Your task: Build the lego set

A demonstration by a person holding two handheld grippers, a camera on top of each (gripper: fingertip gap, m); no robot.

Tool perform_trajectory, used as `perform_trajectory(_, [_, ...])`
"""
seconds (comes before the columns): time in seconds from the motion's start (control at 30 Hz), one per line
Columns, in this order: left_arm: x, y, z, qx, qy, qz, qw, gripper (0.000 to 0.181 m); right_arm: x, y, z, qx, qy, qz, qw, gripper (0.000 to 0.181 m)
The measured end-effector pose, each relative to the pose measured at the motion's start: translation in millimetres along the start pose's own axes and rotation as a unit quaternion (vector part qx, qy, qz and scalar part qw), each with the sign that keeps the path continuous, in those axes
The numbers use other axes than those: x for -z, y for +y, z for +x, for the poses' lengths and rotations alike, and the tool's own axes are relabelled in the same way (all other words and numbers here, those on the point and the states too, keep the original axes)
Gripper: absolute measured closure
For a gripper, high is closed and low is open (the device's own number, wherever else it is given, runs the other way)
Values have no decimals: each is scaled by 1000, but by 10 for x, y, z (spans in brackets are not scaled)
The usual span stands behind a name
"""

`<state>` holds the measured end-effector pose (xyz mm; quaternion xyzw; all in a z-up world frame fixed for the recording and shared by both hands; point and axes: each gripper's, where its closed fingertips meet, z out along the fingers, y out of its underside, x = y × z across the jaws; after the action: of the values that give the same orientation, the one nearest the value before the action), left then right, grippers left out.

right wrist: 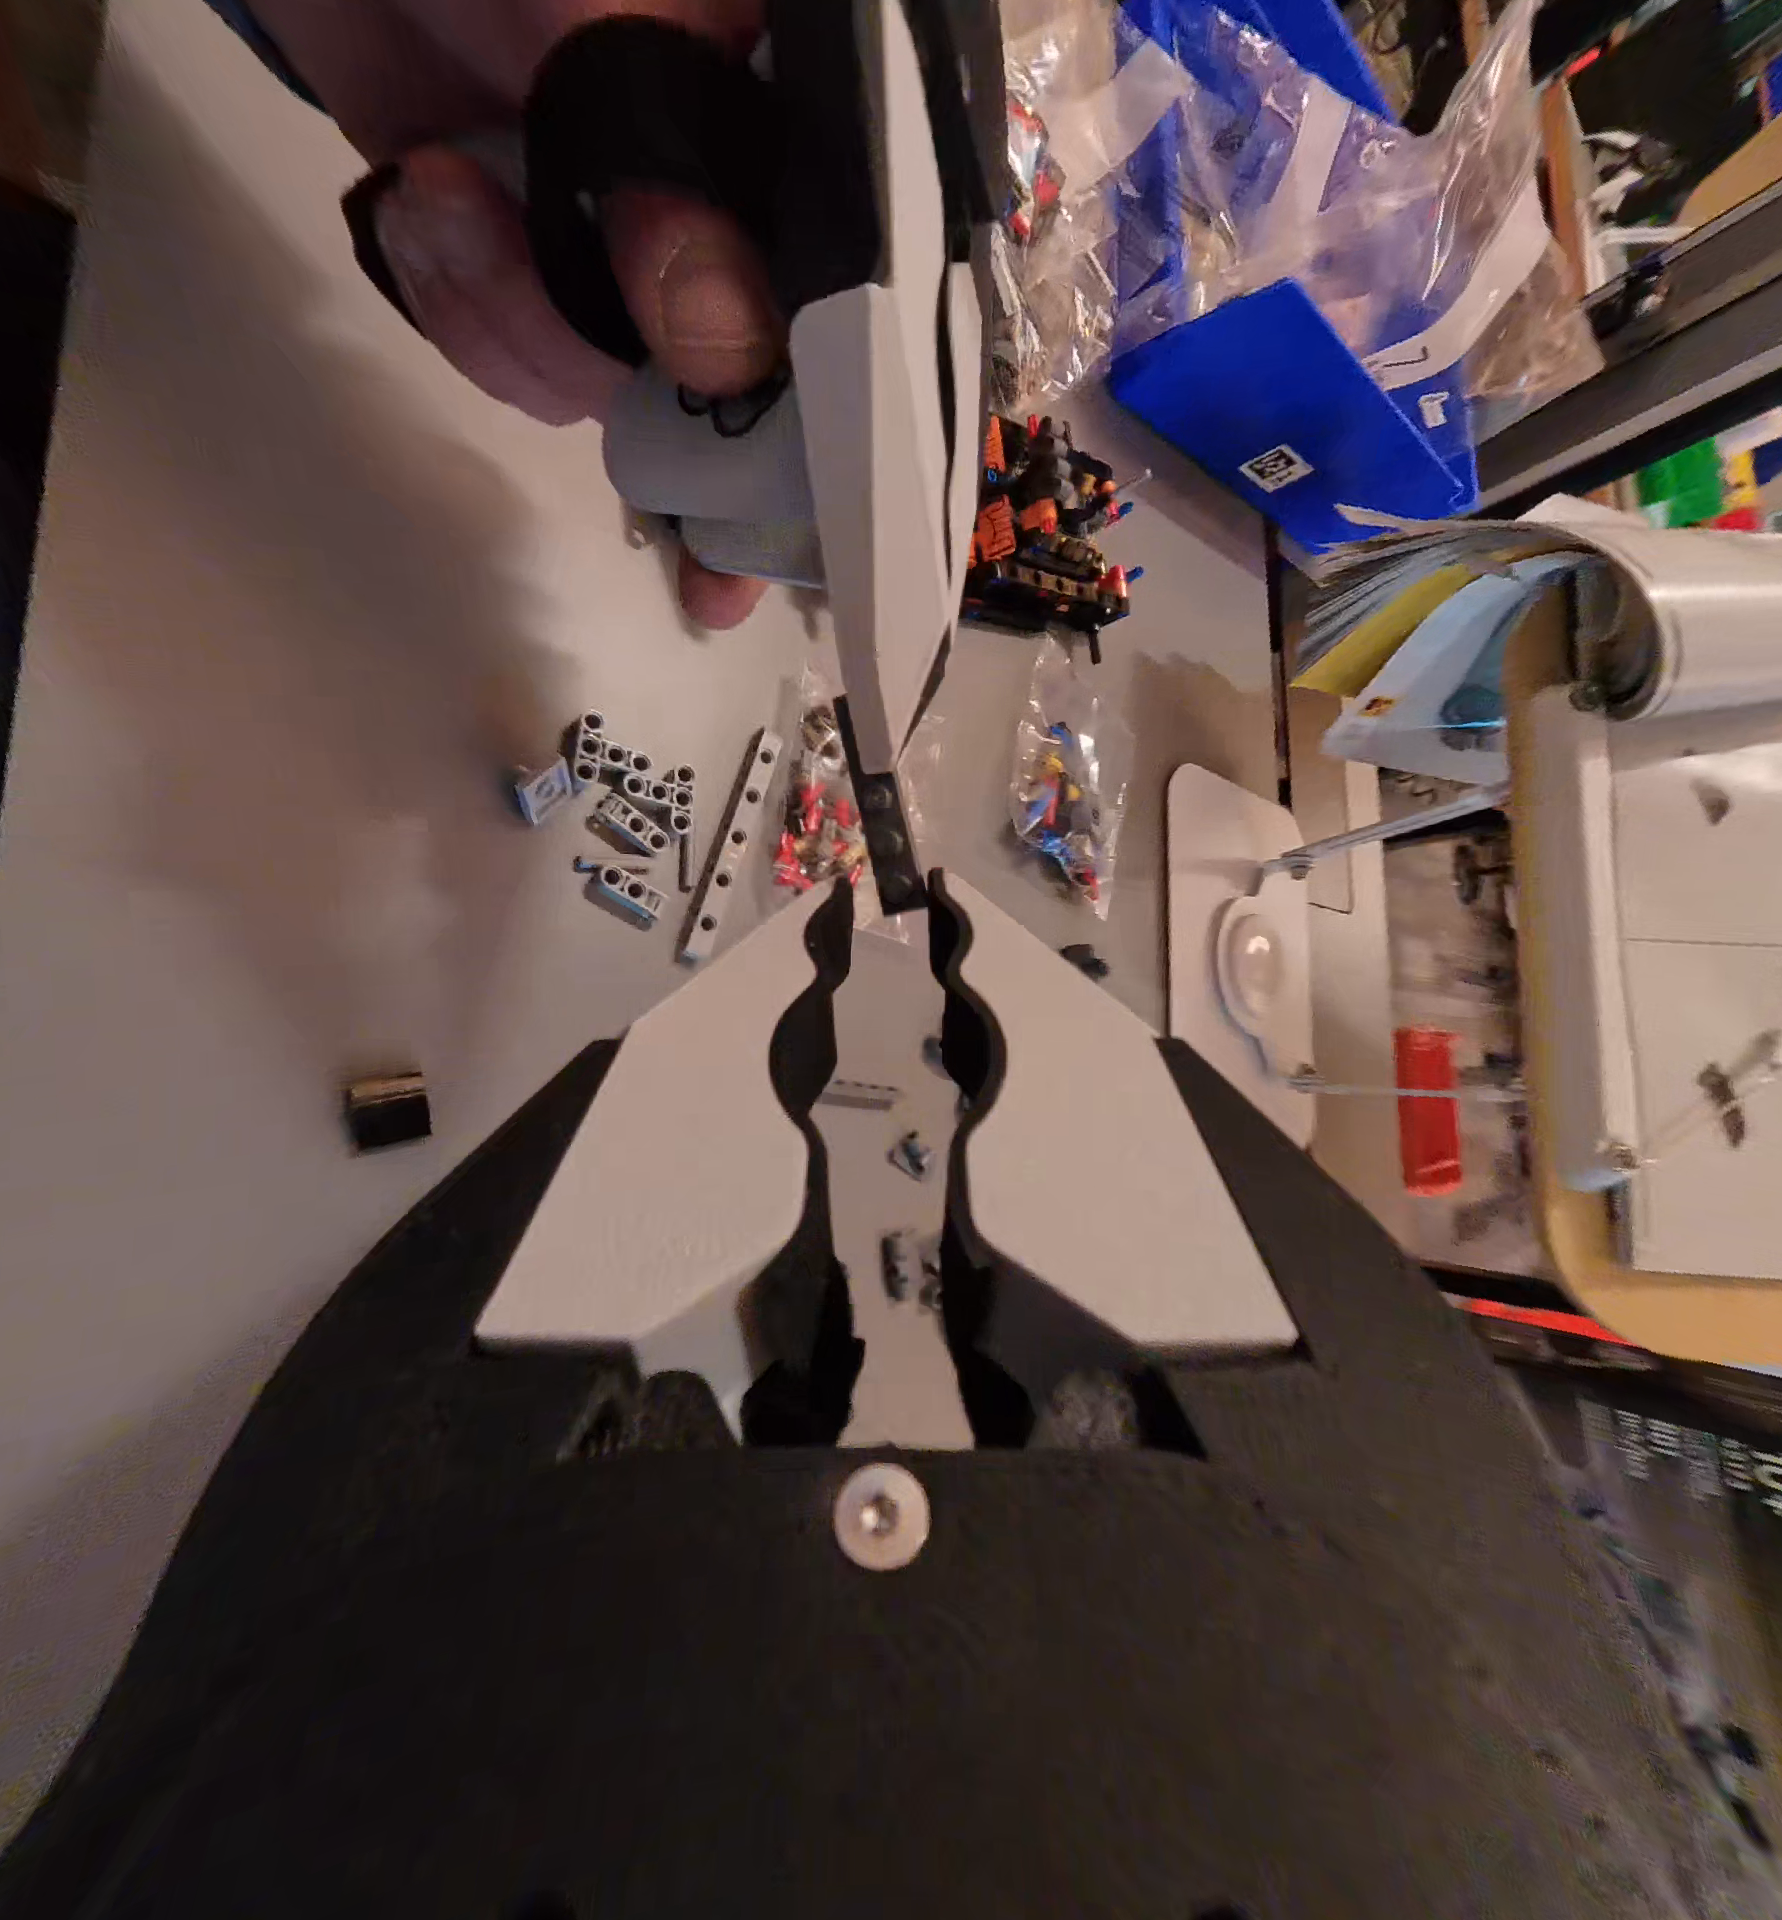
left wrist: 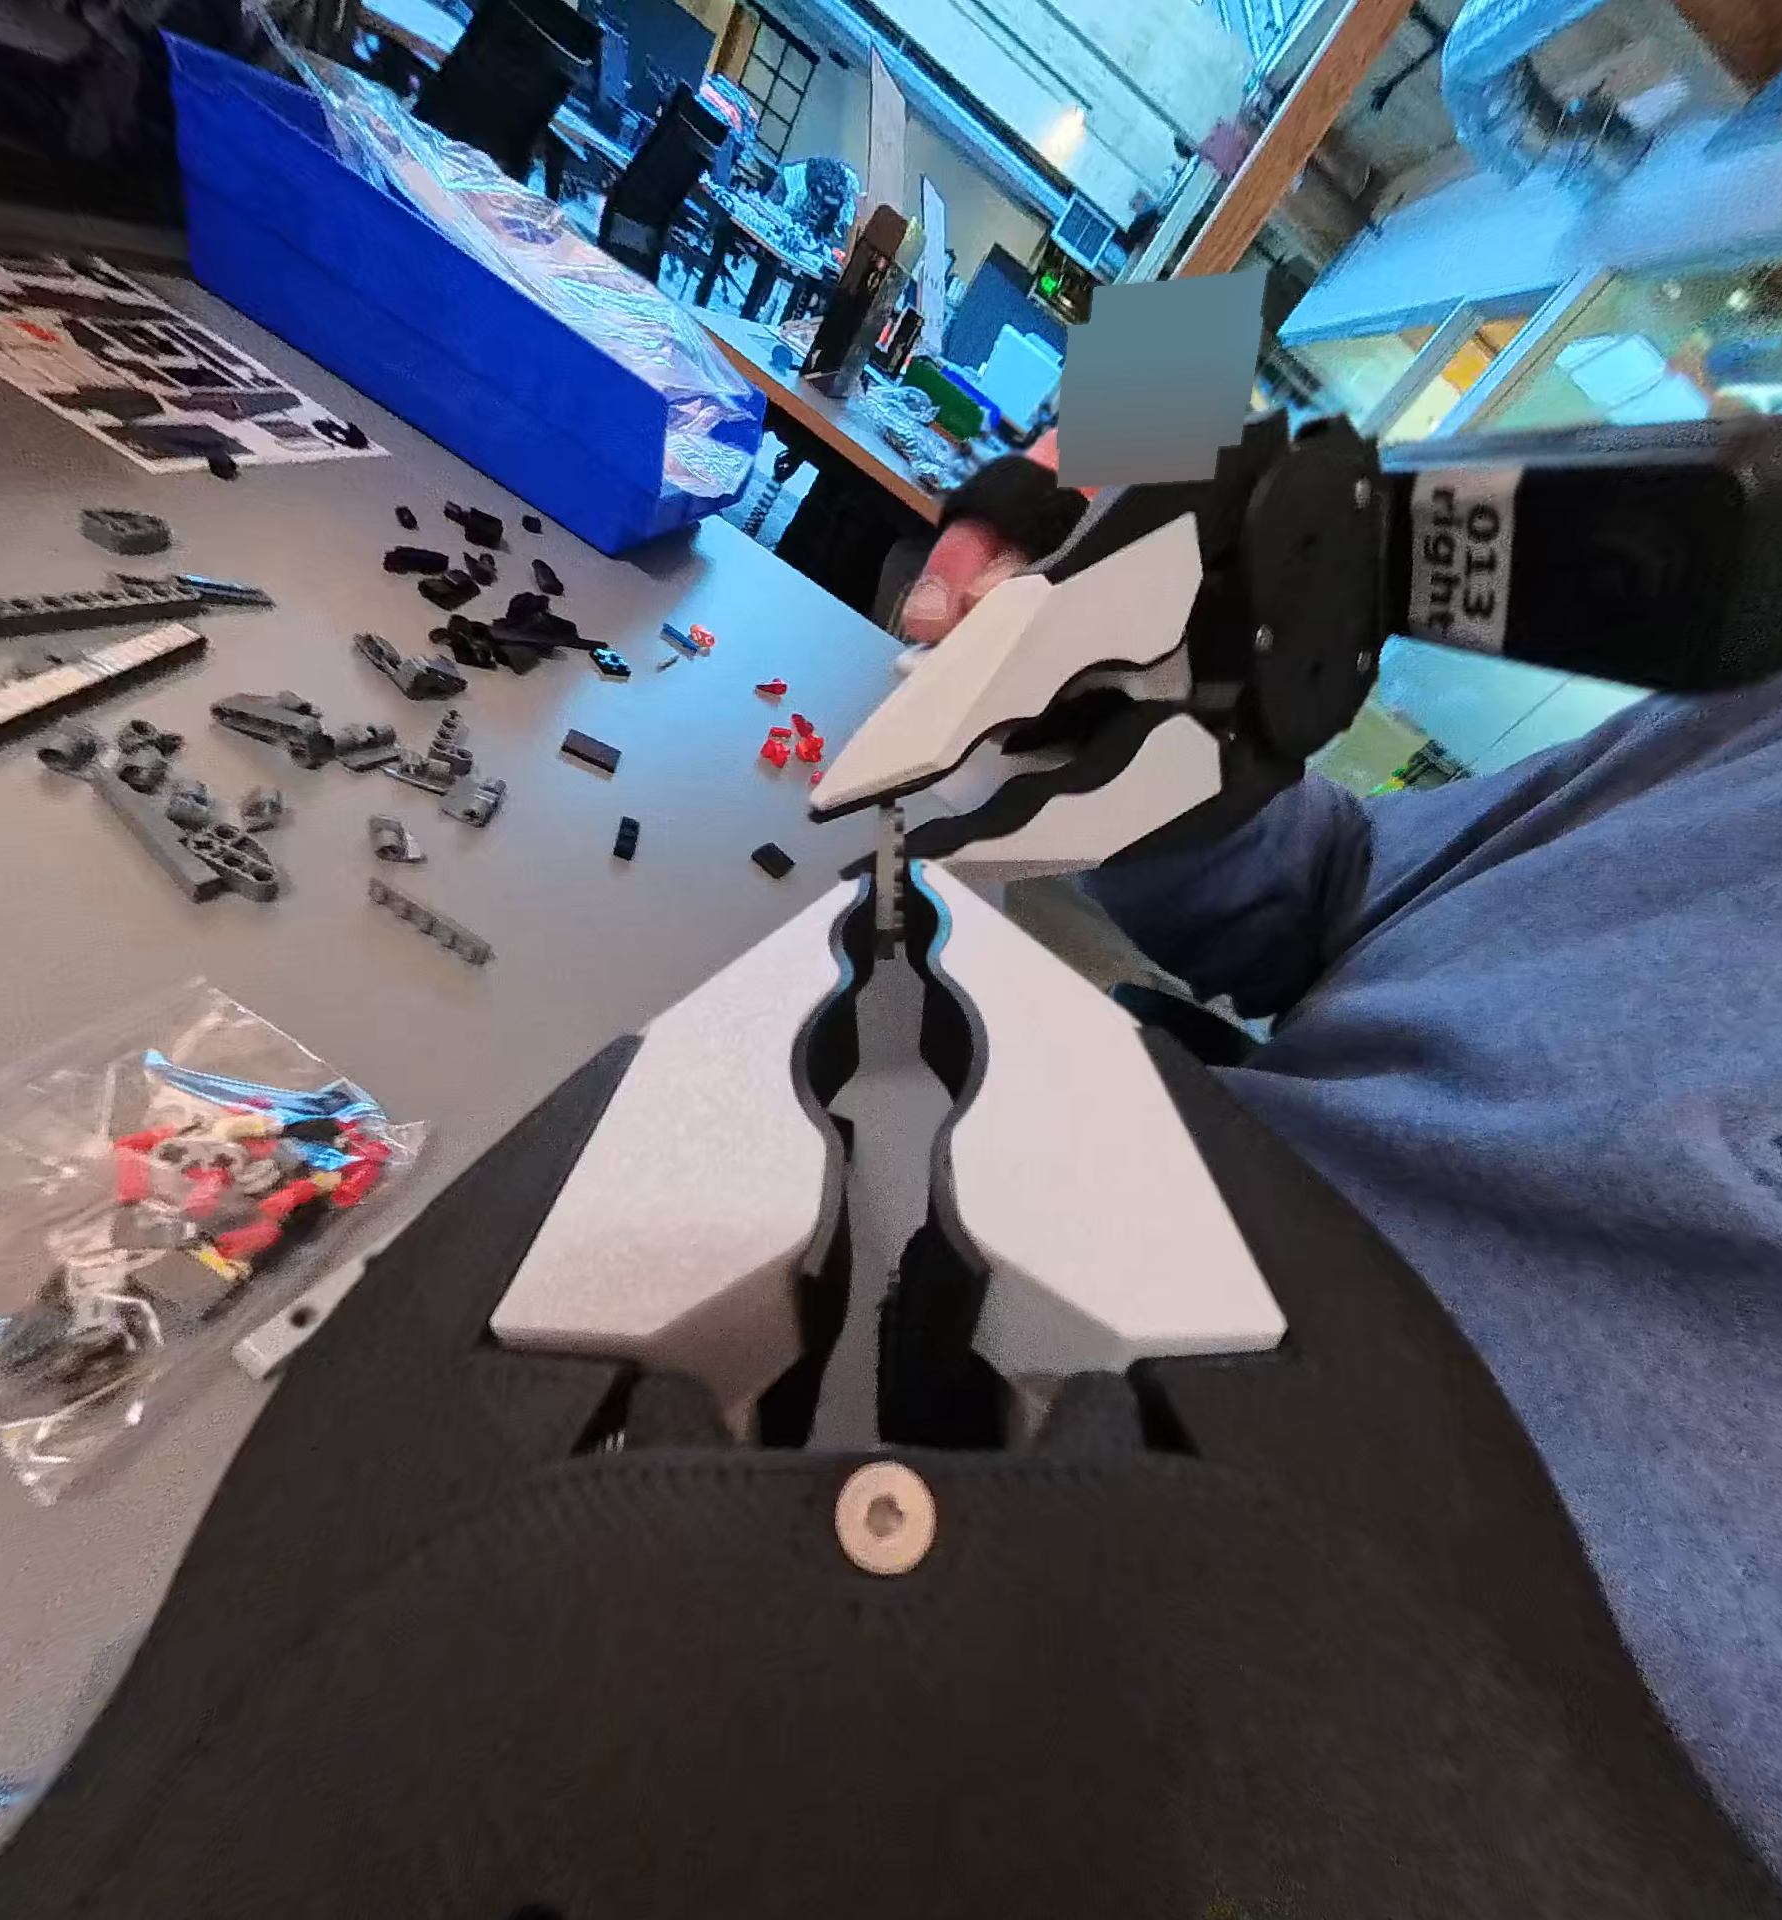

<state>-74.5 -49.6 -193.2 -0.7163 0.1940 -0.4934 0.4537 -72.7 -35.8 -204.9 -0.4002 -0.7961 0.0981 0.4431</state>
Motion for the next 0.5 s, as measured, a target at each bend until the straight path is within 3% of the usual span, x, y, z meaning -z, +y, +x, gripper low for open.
perform_trajectory(0.3, [12, -9, 27, 76, 33, 21, 996, 179, 4, -12, 11, 25, 36, -22, 999, 176])
perform_trajectory(0.5, [34, -77, 35, 65, 24, 43, 997, 174, 20, -41, -27, -14, 19, -9, 1000, 176])
